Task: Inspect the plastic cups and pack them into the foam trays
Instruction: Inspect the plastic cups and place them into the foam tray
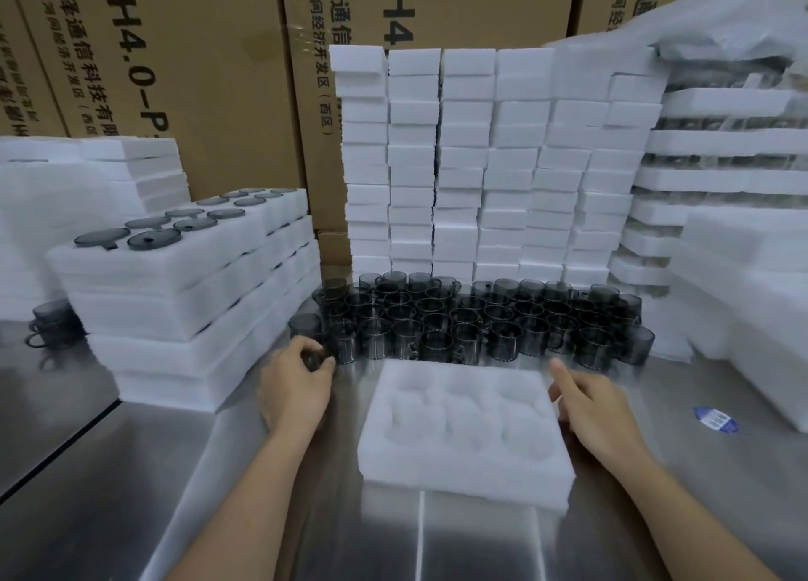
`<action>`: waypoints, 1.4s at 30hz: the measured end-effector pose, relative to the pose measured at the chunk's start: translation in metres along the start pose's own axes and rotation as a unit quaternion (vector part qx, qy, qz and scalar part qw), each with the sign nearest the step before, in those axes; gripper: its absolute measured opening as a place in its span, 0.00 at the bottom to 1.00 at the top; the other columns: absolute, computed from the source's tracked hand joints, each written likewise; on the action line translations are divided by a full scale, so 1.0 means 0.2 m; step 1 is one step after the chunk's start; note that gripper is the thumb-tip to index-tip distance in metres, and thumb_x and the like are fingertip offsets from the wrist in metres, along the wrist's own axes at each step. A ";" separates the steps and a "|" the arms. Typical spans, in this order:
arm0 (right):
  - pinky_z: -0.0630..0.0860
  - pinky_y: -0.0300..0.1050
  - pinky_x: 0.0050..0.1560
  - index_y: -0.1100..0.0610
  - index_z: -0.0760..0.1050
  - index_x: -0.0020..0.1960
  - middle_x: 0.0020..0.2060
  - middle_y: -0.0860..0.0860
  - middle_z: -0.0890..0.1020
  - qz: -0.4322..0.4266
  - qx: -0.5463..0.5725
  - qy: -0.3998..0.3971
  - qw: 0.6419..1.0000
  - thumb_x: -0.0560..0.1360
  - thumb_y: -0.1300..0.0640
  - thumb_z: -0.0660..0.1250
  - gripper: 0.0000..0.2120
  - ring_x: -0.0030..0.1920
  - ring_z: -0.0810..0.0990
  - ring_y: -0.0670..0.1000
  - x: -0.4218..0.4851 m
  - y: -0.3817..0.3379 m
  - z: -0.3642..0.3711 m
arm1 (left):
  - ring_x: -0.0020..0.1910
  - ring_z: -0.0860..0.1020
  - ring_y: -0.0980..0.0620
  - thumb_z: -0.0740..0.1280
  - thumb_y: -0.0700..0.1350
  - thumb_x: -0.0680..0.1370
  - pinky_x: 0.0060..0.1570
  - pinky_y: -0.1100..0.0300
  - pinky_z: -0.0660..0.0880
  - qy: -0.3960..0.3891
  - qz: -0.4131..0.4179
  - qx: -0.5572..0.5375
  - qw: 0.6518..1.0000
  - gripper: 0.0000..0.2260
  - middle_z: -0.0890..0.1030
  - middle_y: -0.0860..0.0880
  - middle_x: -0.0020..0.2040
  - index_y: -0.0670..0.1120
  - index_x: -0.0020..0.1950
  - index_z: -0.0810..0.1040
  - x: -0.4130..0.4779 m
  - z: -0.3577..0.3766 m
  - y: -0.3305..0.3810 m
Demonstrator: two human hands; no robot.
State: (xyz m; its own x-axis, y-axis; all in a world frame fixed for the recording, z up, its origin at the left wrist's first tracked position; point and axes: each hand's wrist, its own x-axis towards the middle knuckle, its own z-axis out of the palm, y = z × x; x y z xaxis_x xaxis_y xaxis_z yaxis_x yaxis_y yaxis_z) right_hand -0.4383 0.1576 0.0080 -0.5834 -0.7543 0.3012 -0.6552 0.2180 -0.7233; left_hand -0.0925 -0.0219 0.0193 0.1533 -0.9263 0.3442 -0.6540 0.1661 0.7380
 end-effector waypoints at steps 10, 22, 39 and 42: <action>0.75 0.49 0.39 0.48 0.78 0.35 0.30 0.42 0.82 -0.050 -0.023 0.021 0.998 0.85 0.36 0.57 0.26 0.31 0.79 0.44 -0.04 -0.09 -0.03 | 0.60 0.78 0.65 0.84 0.53 0.71 0.52 0.69 0.76 -0.162 0.195 -0.280 0.926 0.36 0.80 0.66 0.59 0.60 0.76 0.74 -0.30 -0.06 0.33; 0.71 0.41 0.42 0.47 0.79 0.50 0.39 0.38 0.76 -0.344 -0.055 -0.019 0.937 0.77 0.53 0.65 0.05 0.45 0.77 0.45 -0.26 -0.44 -0.10 | 0.66 0.79 0.53 0.85 0.51 0.69 0.51 0.70 0.72 -0.211 0.440 -0.188 0.853 0.30 0.80 0.60 0.65 0.61 0.68 0.79 -0.48 -0.10 0.43; 0.72 0.33 0.46 0.41 0.72 0.69 0.55 0.36 0.76 -0.383 0.001 -0.019 0.924 0.74 0.51 0.70 0.24 0.55 0.78 0.46 -0.26 -0.42 -0.10 | 0.50 0.88 0.52 0.81 0.57 0.71 0.47 0.59 0.82 -0.289 0.208 -0.387 0.850 0.24 0.89 0.49 0.52 0.62 0.65 0.79 -0.48 -0.16 0.48; 0.76 0.35 0.48 0.38 0.66 0.75 0.63 0.35 0.75 -0.382 0.009 -0.032 0.924 0.75 0.45 0.73 0.31 0.62 0.78 0.45 -0.28 -0.44 -0.09 | 0.42 0.88 0.44 0.76 0.65 0.72 0.40 0.57 0.82 -0.343 0.084 -0.447 0.821 0.21 0.89 0.40 0.48 0.57 0.60 0.82 -0.47 -0.19 0.50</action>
State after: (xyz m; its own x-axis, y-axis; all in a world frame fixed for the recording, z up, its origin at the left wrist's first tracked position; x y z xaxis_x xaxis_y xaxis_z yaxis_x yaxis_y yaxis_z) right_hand -0.3565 0.1913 0.0661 0.0750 -0.7191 0.6908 -0.8559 -0.4020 -0.3255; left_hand -0.1450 0.0953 0.0831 -0.5384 -0.7865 0.3026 0.2303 0.2080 0.9506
